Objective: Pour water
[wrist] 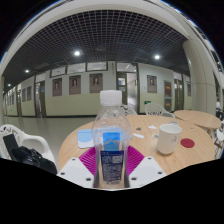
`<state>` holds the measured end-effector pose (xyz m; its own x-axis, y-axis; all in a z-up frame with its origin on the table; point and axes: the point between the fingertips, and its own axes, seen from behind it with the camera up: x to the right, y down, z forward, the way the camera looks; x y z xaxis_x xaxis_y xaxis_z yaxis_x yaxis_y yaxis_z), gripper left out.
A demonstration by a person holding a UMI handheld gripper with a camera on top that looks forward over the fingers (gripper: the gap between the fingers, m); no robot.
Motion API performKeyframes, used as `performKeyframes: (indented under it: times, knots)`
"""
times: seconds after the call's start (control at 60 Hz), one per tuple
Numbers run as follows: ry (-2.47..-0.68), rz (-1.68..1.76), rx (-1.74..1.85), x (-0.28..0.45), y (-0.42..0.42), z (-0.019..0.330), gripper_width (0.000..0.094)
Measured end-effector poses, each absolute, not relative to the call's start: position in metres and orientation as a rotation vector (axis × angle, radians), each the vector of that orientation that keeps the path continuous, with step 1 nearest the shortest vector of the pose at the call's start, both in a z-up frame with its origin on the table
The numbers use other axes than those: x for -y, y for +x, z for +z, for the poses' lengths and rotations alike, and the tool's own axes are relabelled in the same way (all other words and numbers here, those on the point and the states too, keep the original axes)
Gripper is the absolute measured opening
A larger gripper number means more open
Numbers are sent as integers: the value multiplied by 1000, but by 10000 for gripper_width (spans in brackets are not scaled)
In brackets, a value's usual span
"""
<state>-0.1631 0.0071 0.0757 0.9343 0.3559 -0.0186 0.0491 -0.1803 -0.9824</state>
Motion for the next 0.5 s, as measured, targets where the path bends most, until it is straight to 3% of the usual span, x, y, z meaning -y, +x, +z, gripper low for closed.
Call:
performKeyframes:
  times: [0.183,0.367,0.5]
  knots:
    - [-1772,481,208,-13,-168,93,323]
    - [-1702,874,-162,-61,-156,150,322]
    - [-1557,1138,-503,-100,-125,190,322]
